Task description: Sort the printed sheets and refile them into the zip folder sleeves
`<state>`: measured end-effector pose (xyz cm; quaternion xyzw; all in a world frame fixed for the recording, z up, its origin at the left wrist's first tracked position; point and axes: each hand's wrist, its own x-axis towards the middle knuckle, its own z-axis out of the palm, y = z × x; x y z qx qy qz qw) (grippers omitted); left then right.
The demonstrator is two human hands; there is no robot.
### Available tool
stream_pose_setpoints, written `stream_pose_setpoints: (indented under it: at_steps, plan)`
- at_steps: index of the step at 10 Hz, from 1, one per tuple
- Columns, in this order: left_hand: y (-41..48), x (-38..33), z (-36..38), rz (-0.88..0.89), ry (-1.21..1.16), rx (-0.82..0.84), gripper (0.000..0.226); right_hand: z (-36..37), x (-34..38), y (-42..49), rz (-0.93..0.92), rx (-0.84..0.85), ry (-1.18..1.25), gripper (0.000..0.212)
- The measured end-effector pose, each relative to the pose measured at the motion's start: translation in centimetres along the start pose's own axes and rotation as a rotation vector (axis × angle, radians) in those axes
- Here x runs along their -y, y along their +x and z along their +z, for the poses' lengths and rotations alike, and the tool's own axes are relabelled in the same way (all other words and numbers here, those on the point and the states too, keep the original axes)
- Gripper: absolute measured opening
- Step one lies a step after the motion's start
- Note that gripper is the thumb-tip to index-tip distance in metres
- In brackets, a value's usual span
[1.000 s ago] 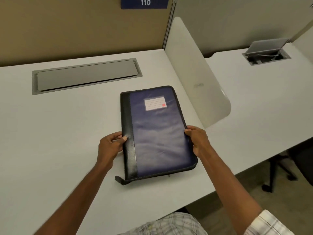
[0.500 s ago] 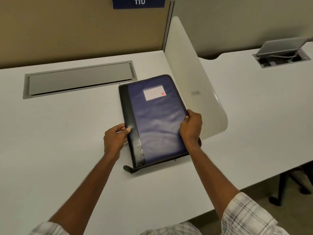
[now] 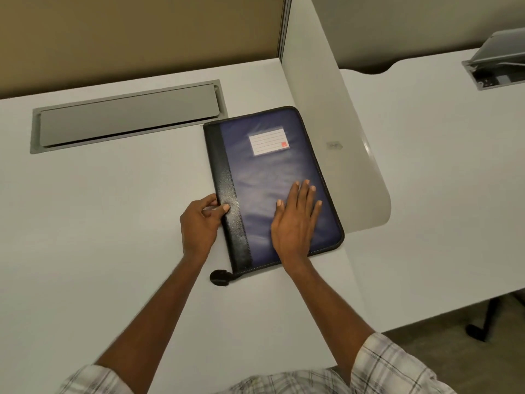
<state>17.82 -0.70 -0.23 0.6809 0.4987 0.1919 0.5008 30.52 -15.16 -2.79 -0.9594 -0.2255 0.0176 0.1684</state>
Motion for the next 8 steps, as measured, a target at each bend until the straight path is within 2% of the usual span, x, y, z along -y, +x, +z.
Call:
stream_pose_setpoints:
  at_steps: [1,2,3,4,6,7,8]
  plan:
    - [-0.8,-0.2,0.4,0.134,0.088,-0.053,0.054,0.2,-0.1,-0.1,0.009,0.014,-0.017,0.061]
    - [-2.6,0.0,1.8,0.395,0.29,0.017,0.053,0.4,-0.2,0.1,0.022,0.028,-0.033,0.063]
    - [-3.9,1.1,3.0,0.506,0.48,0.143,0.056,0.4,-0.1,0.1,0.024,0.041,-0.037,0.065]
    - [-4.6,2.9,3.9,0.53,0.614,0.242,0.067,0.5,-0.1,0.3,0.023,0.069,-0.058,0.069]
    - [-4.6,2.0,2.8,0.512,0.655,0.29,0.074,-0.3,-0.1,-0.2,-0.039,0.086,-0.103,0.08]
    - [-4.0,0.3,0.9,0.51,0.676,0.211,0.074,-1.9,1.2,-0.5,-0.118,0.09,-0.136,0.078]
    - [-3.7,-1.5,-2.9,0.557,0.726,0.093,0.074,-3.5,4.1,-2.2,-0.332,0.049,-0.098,0.076]
